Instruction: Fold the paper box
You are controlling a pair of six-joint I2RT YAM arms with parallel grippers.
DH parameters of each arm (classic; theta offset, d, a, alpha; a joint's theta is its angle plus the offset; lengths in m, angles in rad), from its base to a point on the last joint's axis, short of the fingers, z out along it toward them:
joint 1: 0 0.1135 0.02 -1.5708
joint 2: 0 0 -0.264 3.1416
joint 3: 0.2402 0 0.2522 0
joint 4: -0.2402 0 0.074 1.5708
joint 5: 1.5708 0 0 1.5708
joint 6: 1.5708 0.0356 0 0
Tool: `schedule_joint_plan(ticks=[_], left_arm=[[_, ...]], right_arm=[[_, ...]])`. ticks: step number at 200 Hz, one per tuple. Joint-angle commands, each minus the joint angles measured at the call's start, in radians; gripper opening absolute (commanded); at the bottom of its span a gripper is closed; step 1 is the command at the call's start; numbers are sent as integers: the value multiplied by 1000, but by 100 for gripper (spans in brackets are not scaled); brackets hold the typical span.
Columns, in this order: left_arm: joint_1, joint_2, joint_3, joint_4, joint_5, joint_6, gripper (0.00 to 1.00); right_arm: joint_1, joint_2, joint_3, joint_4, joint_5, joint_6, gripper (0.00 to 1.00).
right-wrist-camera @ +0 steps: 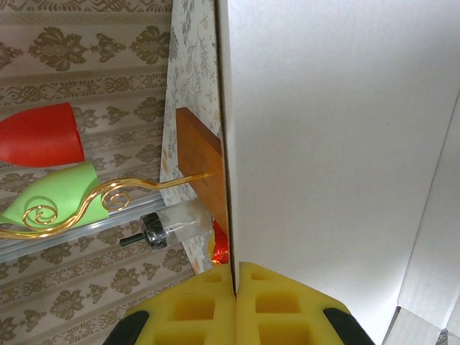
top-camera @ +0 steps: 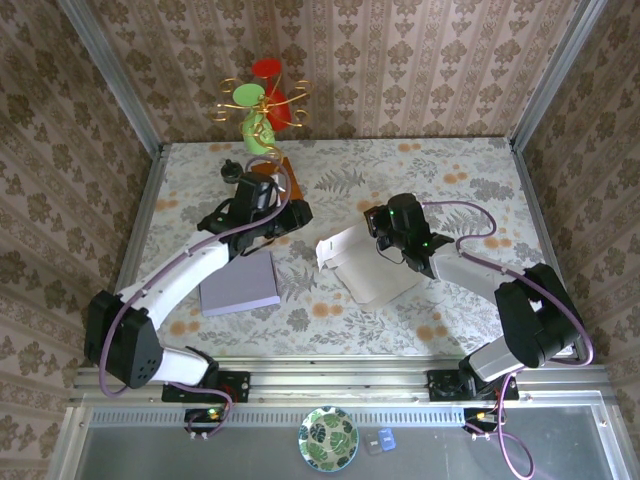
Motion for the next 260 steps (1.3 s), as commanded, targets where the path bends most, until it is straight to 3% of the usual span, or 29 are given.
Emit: schedule_joint_plan(ticks=[1, 12, 24, 57, 97, 129, 215, 260], left_arm=[[-61, 40, 86, -50, 30, -197, 44], [-93, 58, 115, -125, 9, -290, 45], [-123, 58, 89, -73, 12, -389, 45], [-211, 7, 36, -20, -109, -622, 52], [-237, -6, -40, 69, -205, -752, 59], [-214, 37, -81, 143, -224, -716, 60], [-174, 83, -121, 213, -172, -591, 43], [-169, 84, -82, 210, -134, -495, 41]], right_arm=[[6, 14, -19, -17, 60, 8, 0], [3, 15, -8, -46, 53, 34, 0], [-2, 11, 7, -73, 41, 52, 0], [-18, -10, 67, -188, 20, 56, 0], [-23, -21, 96, -226, 1, 77, 0], [-27, -31, 118, -279, -23, 82, 0], [-53, -46, 133, -322, -64, 100, 0], [-61, -34, 136, -327, -77, 105, 0]])
